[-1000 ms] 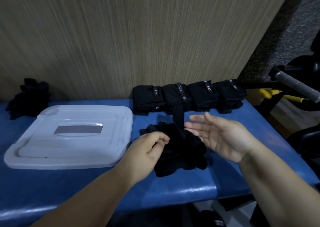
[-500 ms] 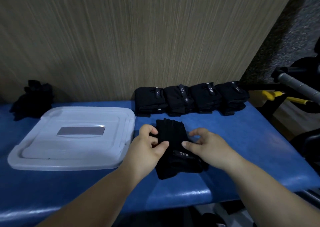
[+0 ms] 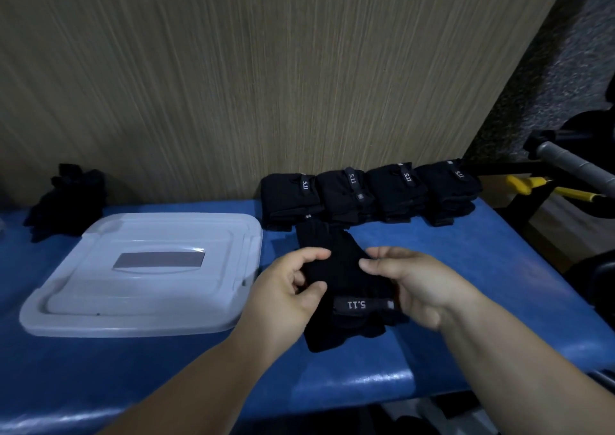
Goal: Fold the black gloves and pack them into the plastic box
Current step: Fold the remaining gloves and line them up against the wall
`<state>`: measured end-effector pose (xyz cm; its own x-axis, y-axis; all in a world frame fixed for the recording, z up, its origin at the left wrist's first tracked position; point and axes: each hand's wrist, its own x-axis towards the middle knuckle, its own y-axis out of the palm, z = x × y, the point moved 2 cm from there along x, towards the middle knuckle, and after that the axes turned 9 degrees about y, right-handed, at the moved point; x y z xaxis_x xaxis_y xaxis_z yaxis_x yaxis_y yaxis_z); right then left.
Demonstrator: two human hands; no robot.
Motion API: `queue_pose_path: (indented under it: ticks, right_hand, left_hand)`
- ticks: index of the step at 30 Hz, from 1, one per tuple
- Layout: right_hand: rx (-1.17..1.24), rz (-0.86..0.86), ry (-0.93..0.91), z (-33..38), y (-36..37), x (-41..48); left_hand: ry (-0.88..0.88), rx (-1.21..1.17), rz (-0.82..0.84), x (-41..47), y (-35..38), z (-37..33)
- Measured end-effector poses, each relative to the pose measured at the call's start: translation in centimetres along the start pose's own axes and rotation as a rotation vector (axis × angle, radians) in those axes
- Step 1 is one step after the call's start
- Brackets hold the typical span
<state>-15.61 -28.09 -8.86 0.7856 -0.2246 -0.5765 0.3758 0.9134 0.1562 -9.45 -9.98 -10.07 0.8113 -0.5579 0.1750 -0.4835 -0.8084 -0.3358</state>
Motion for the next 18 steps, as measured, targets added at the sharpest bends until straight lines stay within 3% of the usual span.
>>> queue_pose_path:
  ticks: [7,13,18]
  right_hand:
    - [-0.116,-0.109,-0.157,0.0,1.2,0.7]
    - [-0.52,-0.215,-0.239,-0.7,2.0,1.2]
    - [-0.46,-0.191,-0.25,-0.7,1.8,1.2]
  left_hand:
    - [-0.093,0.129,-0.006,-0.5,-0.7,0.2]
    - [-0.122,0.328,0.115,-0.7,-0.9,0.6]
    - [-0.111,0.264,0.109,-0.3,-1.1,0.3]
